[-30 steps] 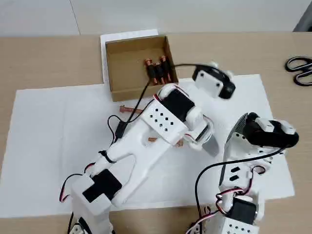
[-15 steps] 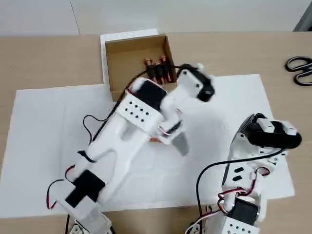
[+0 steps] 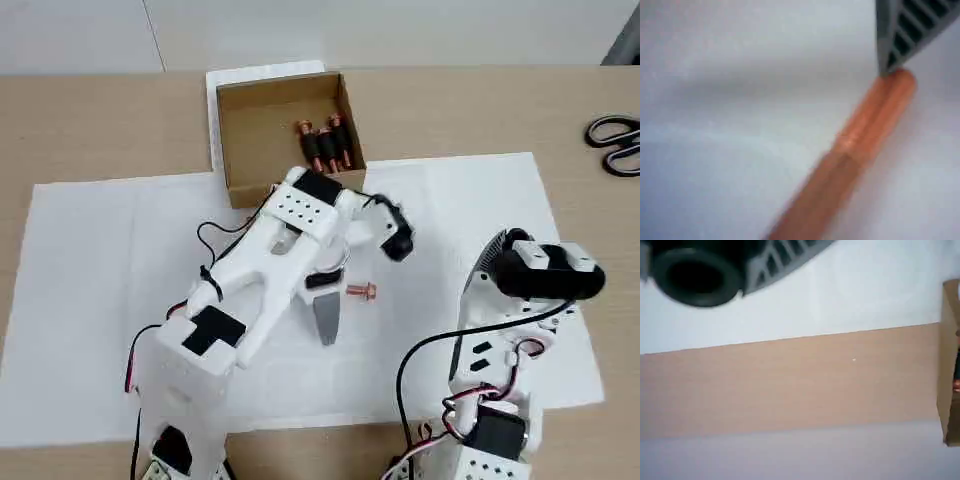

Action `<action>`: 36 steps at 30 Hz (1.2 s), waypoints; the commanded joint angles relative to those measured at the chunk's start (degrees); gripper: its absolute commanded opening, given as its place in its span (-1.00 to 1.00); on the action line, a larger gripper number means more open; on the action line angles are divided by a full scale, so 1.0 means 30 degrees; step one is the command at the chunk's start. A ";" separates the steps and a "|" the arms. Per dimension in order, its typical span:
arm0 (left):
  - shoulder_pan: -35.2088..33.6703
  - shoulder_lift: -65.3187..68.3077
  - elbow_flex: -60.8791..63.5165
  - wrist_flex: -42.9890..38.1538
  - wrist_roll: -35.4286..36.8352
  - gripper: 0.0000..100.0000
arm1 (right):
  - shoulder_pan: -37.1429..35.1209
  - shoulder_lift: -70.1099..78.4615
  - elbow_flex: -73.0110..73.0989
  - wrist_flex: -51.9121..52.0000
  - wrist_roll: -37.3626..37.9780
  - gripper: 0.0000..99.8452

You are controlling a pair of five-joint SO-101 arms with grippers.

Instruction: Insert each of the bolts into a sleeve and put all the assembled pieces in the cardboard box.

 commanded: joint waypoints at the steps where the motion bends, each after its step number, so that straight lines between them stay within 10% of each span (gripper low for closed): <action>1: 0.0791 -0.0147 -0.3004 0.0557 -0.0440 -0.26 | -0.0015 -0.0308 -0.0059 -0.0190 0.0264 -0.99; 29: 0.0879 0.6828 -1.0300 -0.0440 -0.4835 -0.26 | -0.0073 -0.0308 0.1289 -0.1216 0.0264 -0.99; 36: 0.1289 0.7443 -1.0359 0.0293 -0.4806 -0.73 | -0.0103 -0.0308 0.1436 -0.1538 0.0264 -0.99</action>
